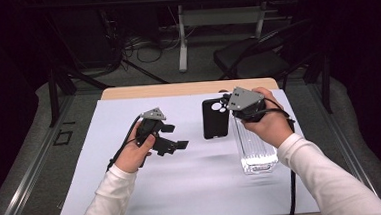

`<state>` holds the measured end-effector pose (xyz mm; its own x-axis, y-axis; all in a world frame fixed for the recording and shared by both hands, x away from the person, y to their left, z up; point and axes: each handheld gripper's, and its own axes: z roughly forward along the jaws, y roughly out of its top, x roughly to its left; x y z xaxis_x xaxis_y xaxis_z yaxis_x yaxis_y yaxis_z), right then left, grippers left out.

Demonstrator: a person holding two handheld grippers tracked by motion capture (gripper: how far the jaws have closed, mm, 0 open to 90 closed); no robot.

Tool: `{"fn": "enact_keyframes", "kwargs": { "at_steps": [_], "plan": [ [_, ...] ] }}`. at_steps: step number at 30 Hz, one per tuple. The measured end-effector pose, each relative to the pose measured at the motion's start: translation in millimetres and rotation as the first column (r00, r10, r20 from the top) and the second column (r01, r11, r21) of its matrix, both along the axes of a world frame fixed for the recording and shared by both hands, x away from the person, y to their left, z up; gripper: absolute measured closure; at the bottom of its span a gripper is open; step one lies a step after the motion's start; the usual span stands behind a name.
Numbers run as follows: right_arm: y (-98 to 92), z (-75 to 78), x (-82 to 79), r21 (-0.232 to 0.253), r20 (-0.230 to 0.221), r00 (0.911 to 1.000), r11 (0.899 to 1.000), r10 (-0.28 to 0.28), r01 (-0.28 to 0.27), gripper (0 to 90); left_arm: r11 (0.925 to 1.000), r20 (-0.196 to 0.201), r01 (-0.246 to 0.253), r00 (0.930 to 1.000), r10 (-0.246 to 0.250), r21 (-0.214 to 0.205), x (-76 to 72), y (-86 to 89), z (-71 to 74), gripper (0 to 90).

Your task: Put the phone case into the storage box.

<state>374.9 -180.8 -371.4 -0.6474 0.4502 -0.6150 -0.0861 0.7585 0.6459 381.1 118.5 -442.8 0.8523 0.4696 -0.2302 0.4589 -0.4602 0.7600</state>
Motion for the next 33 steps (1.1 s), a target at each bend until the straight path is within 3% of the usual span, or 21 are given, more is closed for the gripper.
{"fn": "enact_keyframes", "kwargs": {
  "at_steps": [15,33],
  "plan": [
    [-27.0,11.0,12.0,0.006,0.02,0.9979,0.998,-0.062,0.062,80.7,1.0,-0.007,-0.009,0.9999,0.009,0.001,1.3,2.8,-2.4,15.5],
    [-64.1,12.6,20.4,0.007,0.034,0.9894,0.99,-0.141,0.141,80.7,0.9998,-0.014,-0.019,0.9997,0.019,-0.005,3.2,5.5,-4.0,15.5]
  ]
}}
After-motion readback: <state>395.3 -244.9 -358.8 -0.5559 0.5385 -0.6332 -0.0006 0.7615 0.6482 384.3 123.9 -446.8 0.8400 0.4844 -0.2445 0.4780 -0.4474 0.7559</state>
